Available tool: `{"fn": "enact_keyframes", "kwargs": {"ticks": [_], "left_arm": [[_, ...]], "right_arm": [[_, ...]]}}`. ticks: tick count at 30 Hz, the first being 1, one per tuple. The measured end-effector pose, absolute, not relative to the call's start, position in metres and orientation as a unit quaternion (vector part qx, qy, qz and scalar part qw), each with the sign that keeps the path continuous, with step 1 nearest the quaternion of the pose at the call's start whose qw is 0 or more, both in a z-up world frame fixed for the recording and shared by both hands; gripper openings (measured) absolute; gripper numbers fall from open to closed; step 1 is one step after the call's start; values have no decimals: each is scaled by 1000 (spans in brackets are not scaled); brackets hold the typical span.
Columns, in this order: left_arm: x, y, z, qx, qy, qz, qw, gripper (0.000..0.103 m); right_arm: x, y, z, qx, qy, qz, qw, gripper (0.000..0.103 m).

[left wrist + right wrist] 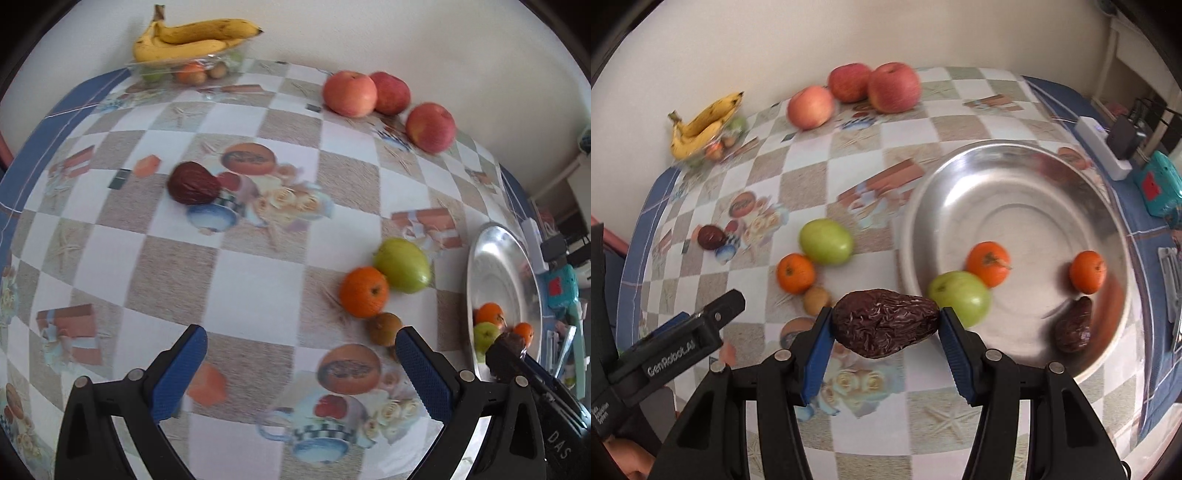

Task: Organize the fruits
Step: 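Carry the date into the steel bowl with the right tool while the left tool grasps a brown kiwi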

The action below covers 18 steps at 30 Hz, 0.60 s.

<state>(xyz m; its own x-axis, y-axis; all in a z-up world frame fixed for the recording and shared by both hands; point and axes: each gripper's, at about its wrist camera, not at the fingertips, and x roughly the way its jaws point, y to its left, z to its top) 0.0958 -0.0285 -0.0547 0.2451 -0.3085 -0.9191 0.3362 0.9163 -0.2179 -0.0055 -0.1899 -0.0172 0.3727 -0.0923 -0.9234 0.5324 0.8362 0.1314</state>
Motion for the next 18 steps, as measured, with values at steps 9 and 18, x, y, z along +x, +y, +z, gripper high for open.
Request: {"fn": "enact_keyframes", "kwargs": {"ticks": [9, 18], "left_arm": [[78, -73, -65, 0, 596, -252, 762, 71], [70, -96, -72, 15, 604, -266, 751, 33]], "right_arm": [[-31, -222, -20, 222, 519, -215, 797, 59], [-44, -240, -21, 237, 512, -216, 797, 59]]}}
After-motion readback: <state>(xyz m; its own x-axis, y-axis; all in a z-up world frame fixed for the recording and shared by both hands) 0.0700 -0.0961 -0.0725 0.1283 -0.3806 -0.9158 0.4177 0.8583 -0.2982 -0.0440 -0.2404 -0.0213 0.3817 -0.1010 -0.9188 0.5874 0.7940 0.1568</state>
